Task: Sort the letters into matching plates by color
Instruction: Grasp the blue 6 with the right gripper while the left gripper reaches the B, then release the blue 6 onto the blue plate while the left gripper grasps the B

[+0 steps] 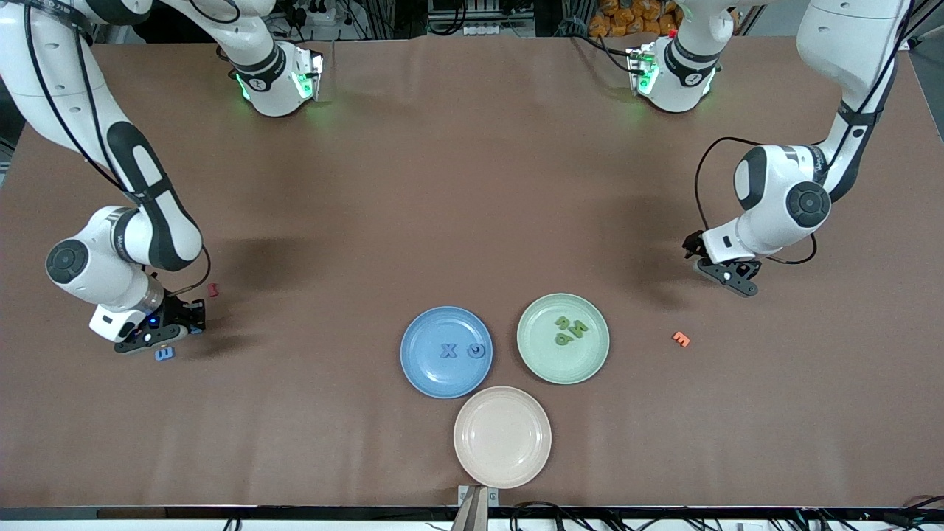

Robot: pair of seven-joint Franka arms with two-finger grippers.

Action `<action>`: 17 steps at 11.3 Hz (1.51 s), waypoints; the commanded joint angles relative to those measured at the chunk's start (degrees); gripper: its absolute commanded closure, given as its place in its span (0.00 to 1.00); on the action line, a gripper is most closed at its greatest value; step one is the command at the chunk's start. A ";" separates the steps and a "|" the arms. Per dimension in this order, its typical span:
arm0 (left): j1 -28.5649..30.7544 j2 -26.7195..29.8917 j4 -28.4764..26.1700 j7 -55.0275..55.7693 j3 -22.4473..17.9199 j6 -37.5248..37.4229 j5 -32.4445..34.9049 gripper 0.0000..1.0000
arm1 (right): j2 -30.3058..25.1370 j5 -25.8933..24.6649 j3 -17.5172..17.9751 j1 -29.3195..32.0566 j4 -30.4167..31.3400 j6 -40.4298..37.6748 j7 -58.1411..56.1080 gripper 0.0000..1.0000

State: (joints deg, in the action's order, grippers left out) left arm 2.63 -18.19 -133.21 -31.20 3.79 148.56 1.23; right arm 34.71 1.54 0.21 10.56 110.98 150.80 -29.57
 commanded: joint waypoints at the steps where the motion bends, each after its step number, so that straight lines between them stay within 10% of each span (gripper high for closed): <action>1: 0.35 2.02 -3.45 -7.71 -0.45 4.26 1.31 0.00 | -1.93 -0.05 1.20 0.78 0.38 -0.24 2.65 0.85; 17: 0.62 -0.62 -7.33 -28.65 -4.32 15.45 1.31 0.05 | 5.97 2.67 4.01 -29.26 -19.47 -2.17 67.26 0.86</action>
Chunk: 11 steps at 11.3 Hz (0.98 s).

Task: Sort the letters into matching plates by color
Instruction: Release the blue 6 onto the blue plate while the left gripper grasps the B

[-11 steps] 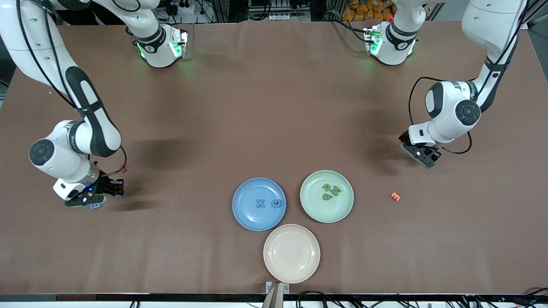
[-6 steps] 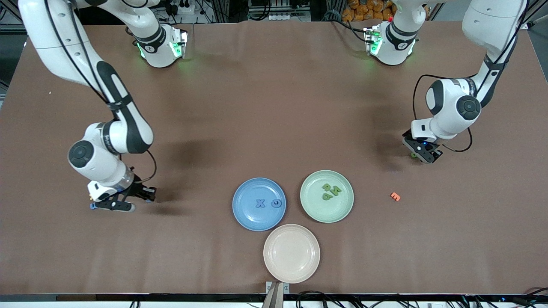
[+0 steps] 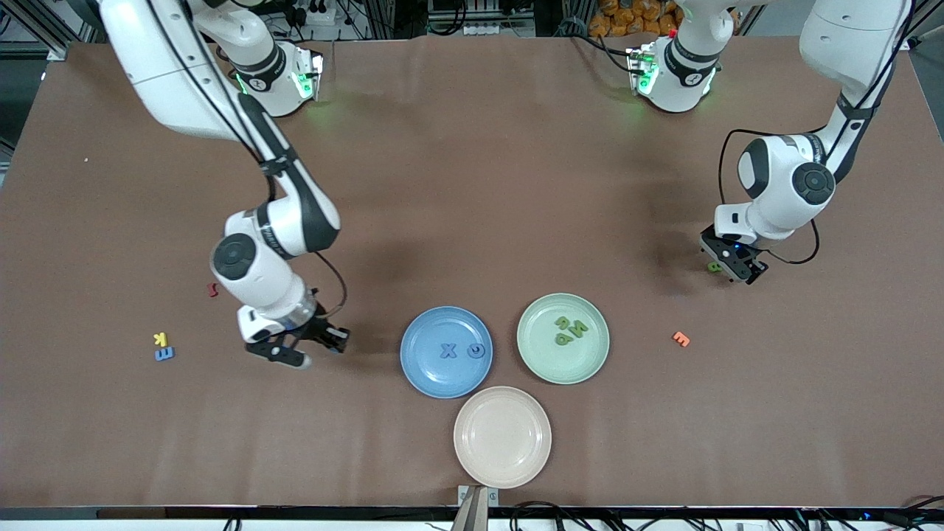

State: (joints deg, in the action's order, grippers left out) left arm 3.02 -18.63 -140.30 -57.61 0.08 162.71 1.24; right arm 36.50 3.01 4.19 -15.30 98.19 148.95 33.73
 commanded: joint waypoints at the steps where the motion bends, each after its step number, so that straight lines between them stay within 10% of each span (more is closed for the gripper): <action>1: 0.23 -0.17 -0.06 -2.59 -0.60 1.29 1.31 0.06 | 5.41 2.42 0.03 -4.90 -8.78 -0.24 4.41 0.86; 7: -0.12 -1.67 0.55 -2.60 -0.60 3.22 0.70 0.25 | 11.92 3.93 0.03 -12.03 -17.94 -0.06 5.38 0.83; 8: -0.47 -1.76 0.47 -2.60 -0.60 3.40 0.61 0.28 | 12.27 3.93 0.03 -12.47 -18.12 0.29 5.38 0.74; 10: -0.56 -1.76 0.55 -2.34 -0.60 3.40 0.52 0.33 | 12.45 3.67 0.03 -12.56 -18.03 0.73 4.33 0.00; 11: -0.56 -1.76 0.55 -2.07 -0.60 3.49 0.35 0.36 | 12.45 3.58 0.03 -12.47 -18.03 0.64 3.71 0.00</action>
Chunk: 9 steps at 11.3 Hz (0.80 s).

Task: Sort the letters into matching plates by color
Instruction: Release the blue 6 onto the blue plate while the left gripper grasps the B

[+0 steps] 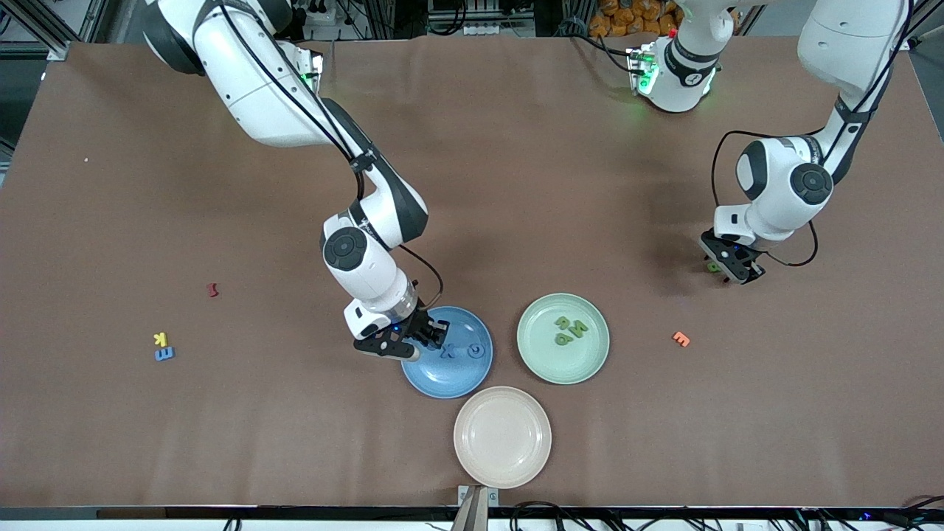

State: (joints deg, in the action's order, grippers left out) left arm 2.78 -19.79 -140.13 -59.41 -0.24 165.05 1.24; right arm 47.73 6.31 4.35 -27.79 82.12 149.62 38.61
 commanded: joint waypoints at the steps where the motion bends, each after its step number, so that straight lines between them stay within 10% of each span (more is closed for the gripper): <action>1: -0.32 -0.60 0.38 -0.18 -0.29 1.15 0.35 0.40 | 1.05 0.20 -0.22 0.19 -1.88 -0.11 -2.04 0.00; 9: -0.93 0.01 1.17 2.27 0.15 1.06 -1.49 1.00 | -4.74 0.11 -0.83 13.53 -0.83 -16.28 -34.26 0.00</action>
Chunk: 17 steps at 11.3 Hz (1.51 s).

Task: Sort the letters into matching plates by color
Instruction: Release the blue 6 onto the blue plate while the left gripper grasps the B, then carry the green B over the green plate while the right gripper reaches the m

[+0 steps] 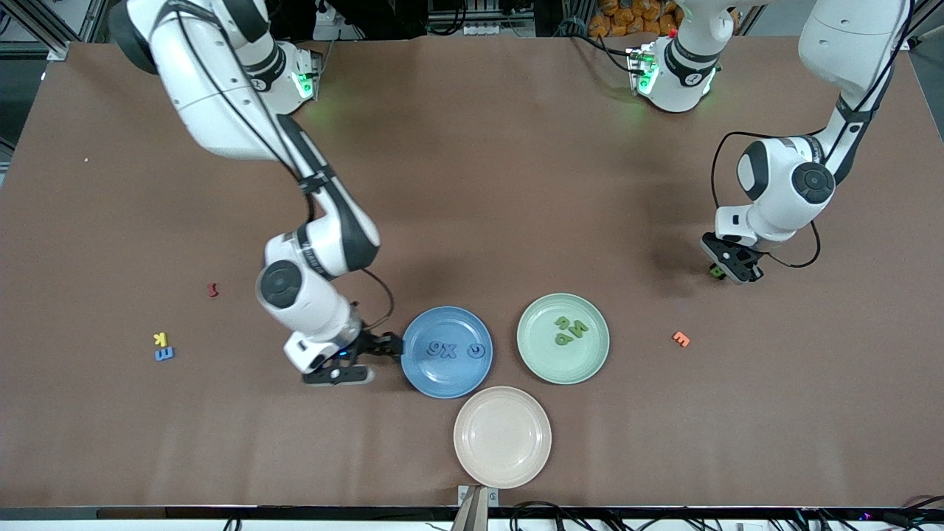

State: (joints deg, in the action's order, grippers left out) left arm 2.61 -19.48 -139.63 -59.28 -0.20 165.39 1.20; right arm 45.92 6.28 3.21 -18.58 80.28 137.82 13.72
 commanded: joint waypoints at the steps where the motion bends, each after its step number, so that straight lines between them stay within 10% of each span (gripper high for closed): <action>1: -1.46 -0.12 1.19 4.15 0.37 0.73 -2.16 1.00 | -3.38 0.05 0.30 6.43 1.54 -5.71 -13.07 0.00; 8: -17.28 -0.82 8.48 37.18 0.29 -0.50 -3.04 1.00 | -9.88 -0.13 -3.91 18.13 11.20 -7.48 -35.06 0.00; 17: -19.48 -5.64 30.18 55.58 6.44 -19.75 -3.22 1.00 | -9.62 0.13 -5.85 30.00 13.15 -7.66 -45.70 0.00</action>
State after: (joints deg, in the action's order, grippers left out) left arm -16.18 -20.85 -115.56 -5.62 6.30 147.14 -0.51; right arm 37.69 6.19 -3.46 8.54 91.74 129.63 -28.88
